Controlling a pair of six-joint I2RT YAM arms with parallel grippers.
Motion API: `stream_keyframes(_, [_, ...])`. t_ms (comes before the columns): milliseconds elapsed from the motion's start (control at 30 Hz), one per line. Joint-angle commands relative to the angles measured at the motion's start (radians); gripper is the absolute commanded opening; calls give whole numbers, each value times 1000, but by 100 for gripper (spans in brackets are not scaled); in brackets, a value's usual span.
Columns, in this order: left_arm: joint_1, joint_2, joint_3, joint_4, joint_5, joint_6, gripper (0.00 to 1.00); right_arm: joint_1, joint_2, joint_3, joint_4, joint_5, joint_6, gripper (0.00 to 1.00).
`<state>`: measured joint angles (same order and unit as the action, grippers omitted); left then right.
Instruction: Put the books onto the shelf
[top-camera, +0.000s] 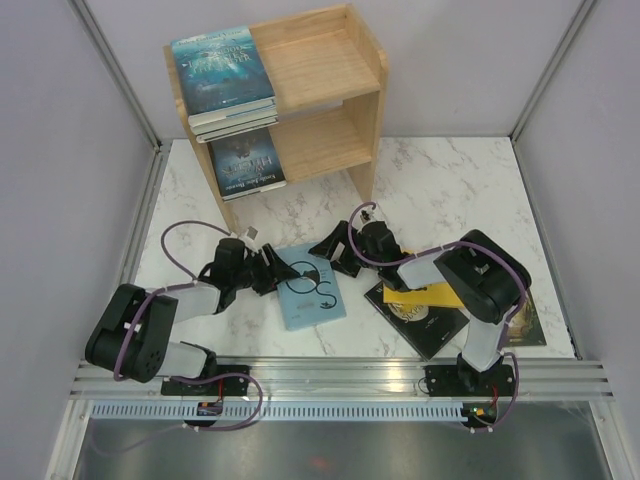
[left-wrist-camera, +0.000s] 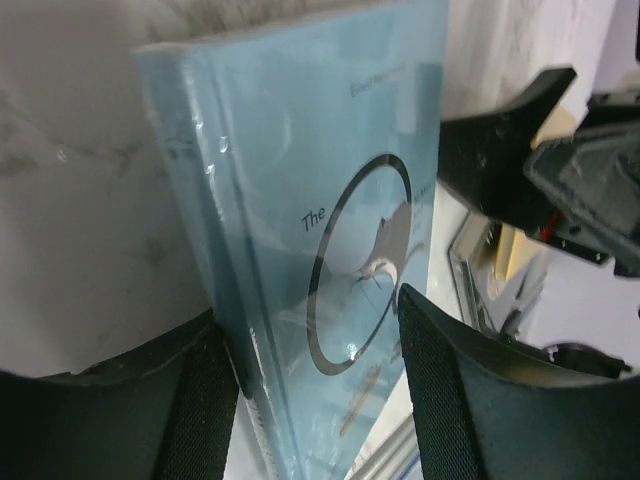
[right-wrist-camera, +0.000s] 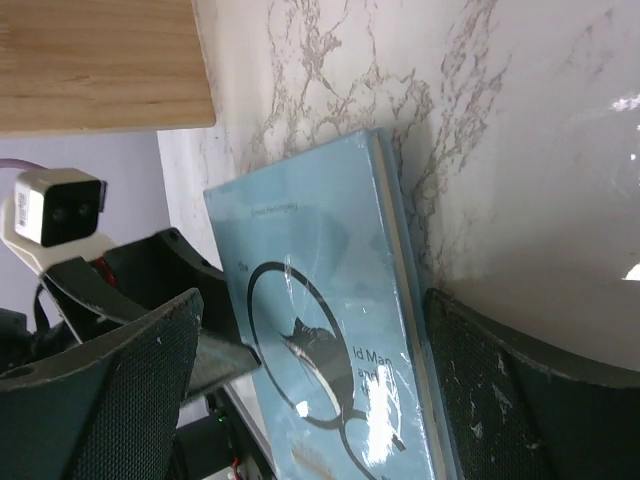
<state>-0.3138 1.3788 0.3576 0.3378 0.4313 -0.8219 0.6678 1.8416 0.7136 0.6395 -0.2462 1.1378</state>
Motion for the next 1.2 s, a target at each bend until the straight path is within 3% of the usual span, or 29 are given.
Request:
stream_keyframes(0, [-33,2,-52,67,173,-57,64,26,73,-37,-77,-16,7,95])
stream_keyframes(67, [-31,-18,-62,81,188,-66,62,26,82,-43,-64,-18,14,95])
stream_keyframes(167, [-31,-35,-72,105,193,-74,48,26,82,-55,-60,-16,16,95])
stream_keyframes(300, [-30,-61,-86,130,184,-94,4,26,68,-78,-54,-16,8,95])
stream_keyframes(433, [-30,-136,-101,133,162,-108,2,24,-3,-106,-96,-5,-9,95])
stream_keyframes(567, [-27,-262,-57,-56,133,-80,2,24,-145,-135,-225,68,-55,98])
stream_keyframes(800, [27,-518,26,-235,159,-105,2,24,-457,-192,-411,127,-93,98])
stream_keyframes(1167, [90,-664,72,-183,234,-296,2,23,-815,-304,-394,84,51,98])
